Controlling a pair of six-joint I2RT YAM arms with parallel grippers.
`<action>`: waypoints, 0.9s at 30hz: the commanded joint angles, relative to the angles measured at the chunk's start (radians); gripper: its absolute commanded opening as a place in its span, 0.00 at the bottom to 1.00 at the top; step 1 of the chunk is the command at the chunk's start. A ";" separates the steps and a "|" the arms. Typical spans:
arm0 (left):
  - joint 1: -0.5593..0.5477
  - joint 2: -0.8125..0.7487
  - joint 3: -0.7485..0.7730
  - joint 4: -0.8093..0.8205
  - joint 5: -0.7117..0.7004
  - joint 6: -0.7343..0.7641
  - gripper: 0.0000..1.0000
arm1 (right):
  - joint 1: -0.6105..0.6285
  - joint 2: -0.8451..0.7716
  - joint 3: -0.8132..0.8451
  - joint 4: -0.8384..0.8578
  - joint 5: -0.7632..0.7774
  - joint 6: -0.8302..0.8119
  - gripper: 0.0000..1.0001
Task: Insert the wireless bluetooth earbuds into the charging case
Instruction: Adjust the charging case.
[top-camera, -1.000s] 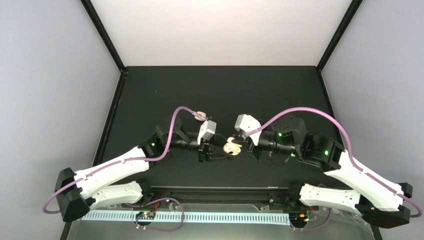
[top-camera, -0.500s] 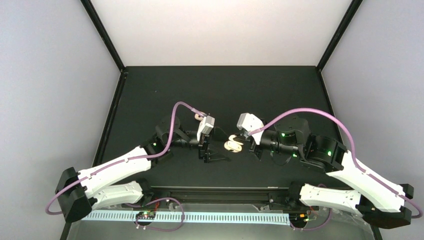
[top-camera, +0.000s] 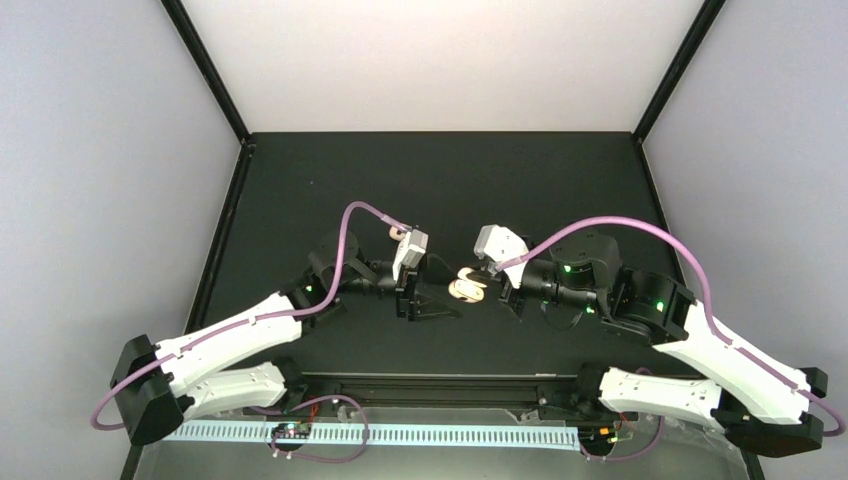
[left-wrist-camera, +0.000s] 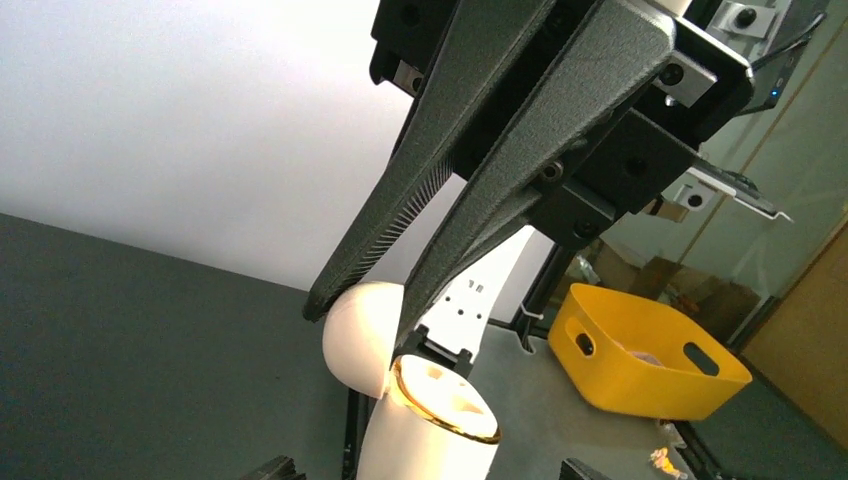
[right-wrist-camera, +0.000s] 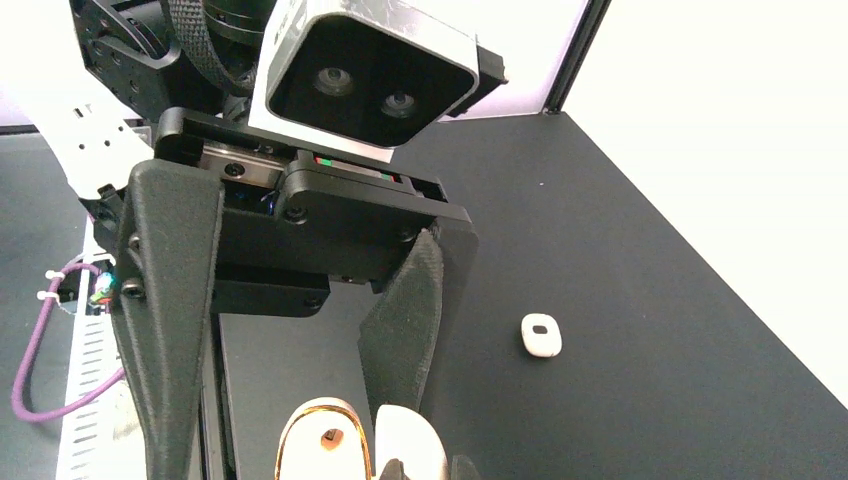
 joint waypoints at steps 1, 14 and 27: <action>0.002 0.023 0.043 0.004 0.021 0.018 0.67 | 0.006 0.001 0.025 0.018 -0.017 0.001 0.01; 0.002 0.020 0.075 0.004 0.016 0.025 0.53 | 0.006 0.003 0.013 0.019 -0.032 0.007 0.01; 0.002 0.023 0.067 -0.005 0.031 0.028 0.39 | 0.006 -0.004 0.007 0.022 -0.030 0.009 0.01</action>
